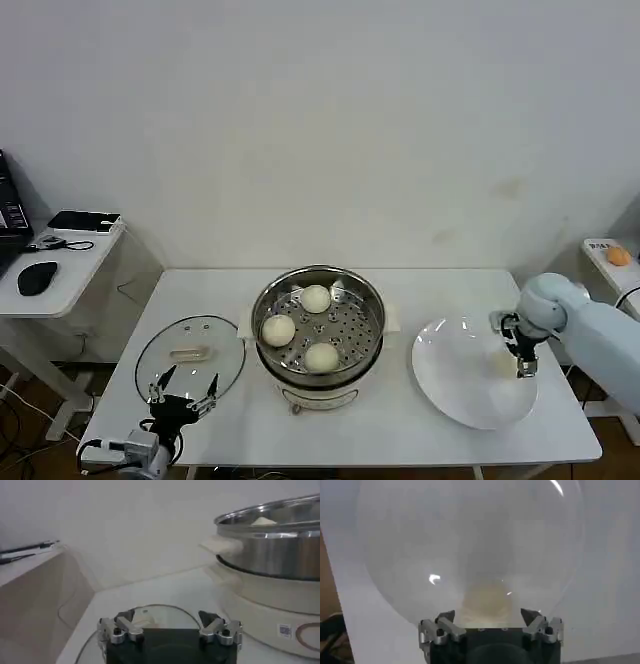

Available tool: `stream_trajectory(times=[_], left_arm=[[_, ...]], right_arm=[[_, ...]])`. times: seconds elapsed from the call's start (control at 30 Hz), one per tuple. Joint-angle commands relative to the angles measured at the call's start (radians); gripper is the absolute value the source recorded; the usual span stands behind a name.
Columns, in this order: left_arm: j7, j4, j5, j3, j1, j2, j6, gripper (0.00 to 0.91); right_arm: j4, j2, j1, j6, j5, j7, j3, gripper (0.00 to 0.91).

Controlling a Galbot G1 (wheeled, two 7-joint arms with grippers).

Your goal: Take steamed baozi put them in steamer then cover it.

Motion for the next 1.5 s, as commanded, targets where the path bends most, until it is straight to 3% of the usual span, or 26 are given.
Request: stream_trajectory(times=[0.03, 0.63, 1.2, 1.27, 1.3, 1.4, 1.5], left_arm=[[0.000, 0.003, 0.000, 0.000, 0.000, 0.002, 0.000, 0.907], [-0.003, 0.009, 0.003, -0.001, 0.002, 0.000, -0.002, 0.907], [-0.003, 0.013, 0.003, -0.003, 0.002, -0.001, -0.001, 0.907], [-0.003, 0.013, 0.003, -0.001, 0.001, -0.001, -0.001, 0.907], [-0.003, 0.013, 0.004, 0.000, 0.001, -0.002, -0.001, 0.907], [-0.003, 0.013, 0.004, 0.001, 0.002, -0.001, -0.001, 0.907], [-0.003, 0.013, 0.005, 0.002, 0.003, -0.001, -0.001, 0.907]], right_arm=[[-0.009, 0.002, -0.016, 0.005, -0.035, 0.005, 0.003, 0.907], [-0.042, 0.031, -0.045, 0.010, -0.037, 0.050, 0.017, 0.907], [-0.055, 0.045, -0.043, 0.012, -0.039, 0.050, 0.017, 0.907], [-0.054, 0.044, -0.044, 0.013, -0.039, 0.048, 0.019, 0.846], [-0.054, 0.044, -0.045, 0.013, -0.039, 0.047, 0.020, 0.746], [-0.054, 0.042, -0.043, 0.013, -0.038, 0.043, 0.020, 0.574], [-0.052, 0.039, -0.040, 0.012, -0.033, 0.043, 0.020, 0.564]])
